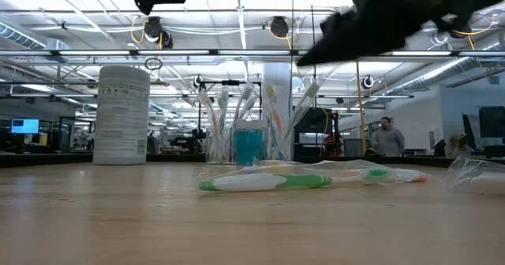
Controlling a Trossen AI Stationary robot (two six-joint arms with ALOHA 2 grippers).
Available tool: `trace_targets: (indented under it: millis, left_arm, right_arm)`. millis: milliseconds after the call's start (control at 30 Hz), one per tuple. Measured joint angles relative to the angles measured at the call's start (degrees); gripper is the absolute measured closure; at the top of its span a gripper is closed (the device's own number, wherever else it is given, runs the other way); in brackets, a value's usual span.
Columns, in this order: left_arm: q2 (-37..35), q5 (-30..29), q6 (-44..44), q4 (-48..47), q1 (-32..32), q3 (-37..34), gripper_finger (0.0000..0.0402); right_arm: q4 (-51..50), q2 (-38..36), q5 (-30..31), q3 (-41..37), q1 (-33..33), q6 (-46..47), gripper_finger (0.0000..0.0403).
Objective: Pick & Place toothbrushing station
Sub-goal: Put the orange toothbrush into the transparent organizer
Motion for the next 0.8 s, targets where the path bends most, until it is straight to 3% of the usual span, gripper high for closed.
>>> trace_targets:
  millis: [267, 433, 633, 800]
  left_arm:
    - [3.19, -4.93, -1.16, -0.64, -0.62, -0.07, 0.0325]
    - [6.19, -5.26, -1.12, -0.03, -0.45, -0.04, 0.0325]
    - [8.49, -5.93, -0.87, 1.16, -0.43, -0.02, 0.0325]
    - [8.54, -5.93, -0.83, 1.02, -0.43, -0.02, 0.0325]
  right_arm:
    - [-9.89, 5.78, -0.22, -0.02, 6.34, 0.65, 0.0261]
    - [-13.56, 5.47, 5.87, -0.01, 8.51, 5.55, 0.0261]
    - [-18.86, 6.14, 5.76, -0.51, 9.38, 12.1, 0.0261]
    - [-18.32, 6.33, 11.42, -2.97, 9.29, 10.81, 0.0261]
